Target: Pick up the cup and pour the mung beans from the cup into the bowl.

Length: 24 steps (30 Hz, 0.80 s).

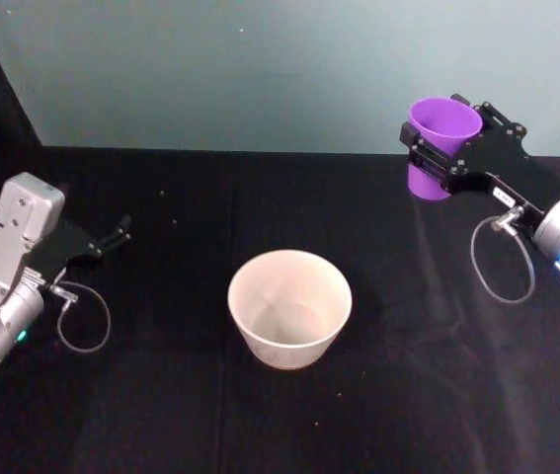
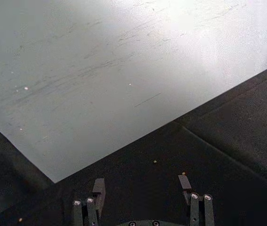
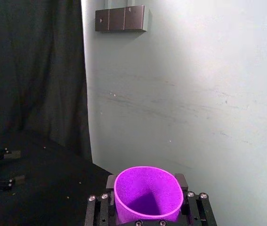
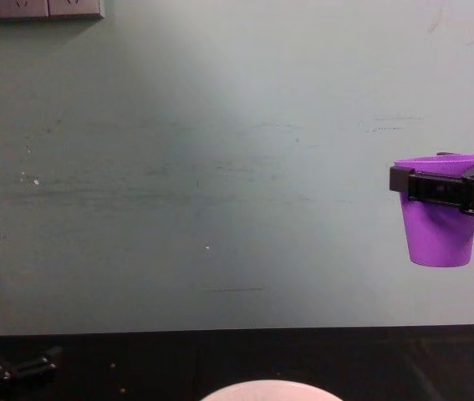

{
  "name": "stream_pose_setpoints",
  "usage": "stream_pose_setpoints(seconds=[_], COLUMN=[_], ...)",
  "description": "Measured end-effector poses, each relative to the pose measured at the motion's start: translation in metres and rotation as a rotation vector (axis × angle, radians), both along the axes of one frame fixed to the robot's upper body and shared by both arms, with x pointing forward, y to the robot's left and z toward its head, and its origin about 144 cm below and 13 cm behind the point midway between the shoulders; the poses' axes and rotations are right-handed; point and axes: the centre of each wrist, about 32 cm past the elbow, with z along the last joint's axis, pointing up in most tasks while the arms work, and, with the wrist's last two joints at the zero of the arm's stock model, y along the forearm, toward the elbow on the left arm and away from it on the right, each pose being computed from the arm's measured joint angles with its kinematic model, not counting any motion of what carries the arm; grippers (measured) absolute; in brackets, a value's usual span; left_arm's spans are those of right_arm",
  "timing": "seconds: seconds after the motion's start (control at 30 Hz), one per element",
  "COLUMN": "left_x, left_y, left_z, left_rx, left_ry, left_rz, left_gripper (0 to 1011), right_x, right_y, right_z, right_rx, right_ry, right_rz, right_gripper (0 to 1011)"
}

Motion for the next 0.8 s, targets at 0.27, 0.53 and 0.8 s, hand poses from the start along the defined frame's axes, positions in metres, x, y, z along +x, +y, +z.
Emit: stream_pose_setpoints(seconds=[0.27,0.53,0.8], left_x=[0.0000,0.0000,0.0000], left_y=[0.0000,0.0000,0.0000], left_z=[0.0000,0.0000,0.0000], left_rx=[0.000,0.000,0.000], left_ry=[0.000,0.000,0.000], left_rz=[0.000,0.000,0.000], left_gripper=[1011,1011,1011], right_x=[0.0000,0.0000,0.0000], right_y=[0.0000,0.0000,0.0000], right_z=[0.0000,0.0000,0.0000], right_rx=[0.000,0.000,0.000], right_ry=[0.000,0.000,0.000], right_rz=[0.000,0.000,0.000], right_gripper=[756,756,756])
